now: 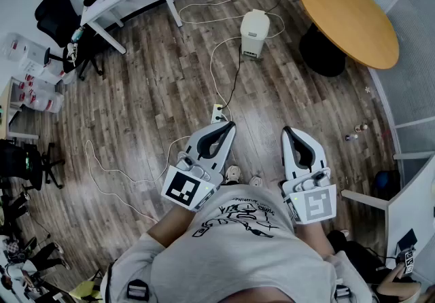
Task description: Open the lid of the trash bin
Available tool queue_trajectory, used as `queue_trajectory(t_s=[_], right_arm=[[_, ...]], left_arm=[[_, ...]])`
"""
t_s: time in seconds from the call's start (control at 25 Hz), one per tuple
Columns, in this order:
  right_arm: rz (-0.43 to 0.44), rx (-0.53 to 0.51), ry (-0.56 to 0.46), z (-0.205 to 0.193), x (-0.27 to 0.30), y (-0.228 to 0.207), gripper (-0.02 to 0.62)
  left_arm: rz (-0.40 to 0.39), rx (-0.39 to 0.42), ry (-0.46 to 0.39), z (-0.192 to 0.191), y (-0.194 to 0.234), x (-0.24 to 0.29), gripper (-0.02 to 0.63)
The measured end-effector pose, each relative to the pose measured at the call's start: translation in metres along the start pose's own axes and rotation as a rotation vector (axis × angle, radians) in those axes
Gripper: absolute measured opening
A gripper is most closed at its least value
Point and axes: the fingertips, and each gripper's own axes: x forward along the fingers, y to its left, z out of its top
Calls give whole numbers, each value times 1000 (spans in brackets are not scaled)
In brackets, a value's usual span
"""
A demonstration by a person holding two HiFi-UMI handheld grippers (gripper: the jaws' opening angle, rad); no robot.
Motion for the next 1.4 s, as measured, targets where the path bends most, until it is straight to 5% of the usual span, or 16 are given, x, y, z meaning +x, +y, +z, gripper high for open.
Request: queue_trajectory(t_s=[0.76,1.4], right_arm=[[-25,35,-6,-1,37,27,6],[-15,36,-25,-6,78,-57,6]], left_arm=[[-12,-14,8,-4,49,-19,15],[20,8,-18,0,71,69,15]])
